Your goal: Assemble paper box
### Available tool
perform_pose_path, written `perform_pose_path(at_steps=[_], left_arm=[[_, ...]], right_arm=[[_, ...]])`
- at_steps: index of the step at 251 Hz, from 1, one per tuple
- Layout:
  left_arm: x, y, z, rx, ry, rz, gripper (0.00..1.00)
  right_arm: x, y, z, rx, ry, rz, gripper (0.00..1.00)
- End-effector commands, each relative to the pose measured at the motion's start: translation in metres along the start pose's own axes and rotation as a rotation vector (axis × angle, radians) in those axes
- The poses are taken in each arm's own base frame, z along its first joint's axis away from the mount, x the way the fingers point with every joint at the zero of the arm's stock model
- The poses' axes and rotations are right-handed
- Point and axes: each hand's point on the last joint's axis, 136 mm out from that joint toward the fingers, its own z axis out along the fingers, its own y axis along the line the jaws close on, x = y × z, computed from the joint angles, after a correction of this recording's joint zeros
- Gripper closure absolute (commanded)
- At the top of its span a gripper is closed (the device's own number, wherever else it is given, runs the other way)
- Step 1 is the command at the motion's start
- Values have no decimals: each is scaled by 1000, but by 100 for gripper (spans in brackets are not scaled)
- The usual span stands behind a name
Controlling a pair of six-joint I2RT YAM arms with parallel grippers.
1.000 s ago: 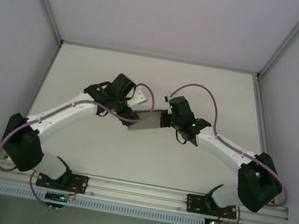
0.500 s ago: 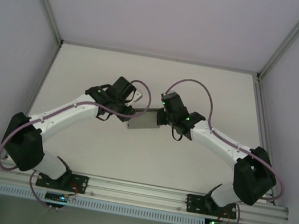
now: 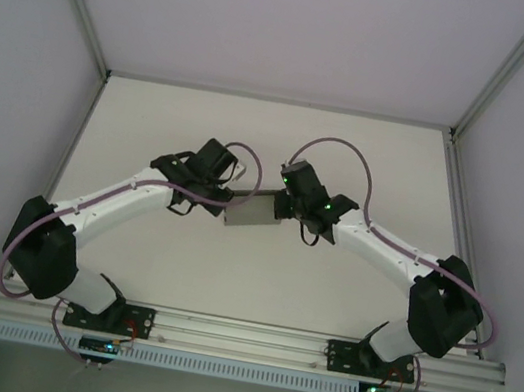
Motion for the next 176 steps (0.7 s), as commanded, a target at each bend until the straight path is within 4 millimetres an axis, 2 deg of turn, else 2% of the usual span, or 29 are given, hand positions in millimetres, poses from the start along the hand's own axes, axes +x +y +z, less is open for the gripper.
perform_pose_path(at_steps=[1,29,78,154,159,176], left_arm=[[-16,-18,-2,90,-37,-115,100],[-15,-26,-1,134,-26,-223,100],[-12,-25,-4,152,-5,-374,100],[-7,-31,0,253,41,-520,100],[-14,-30,-1,260,17,-525,100],[-15,-28,-2,264,13,-540,100]], right_arm=[[14,0,3,28,54,-2,100],[16,2,5,38,53,11,100],[26,7,8,73,67,10,100],[33,13,10,64,73,13,100],[33,13,10,62,72,12,100],[35,13,10,63,78,12,100]])
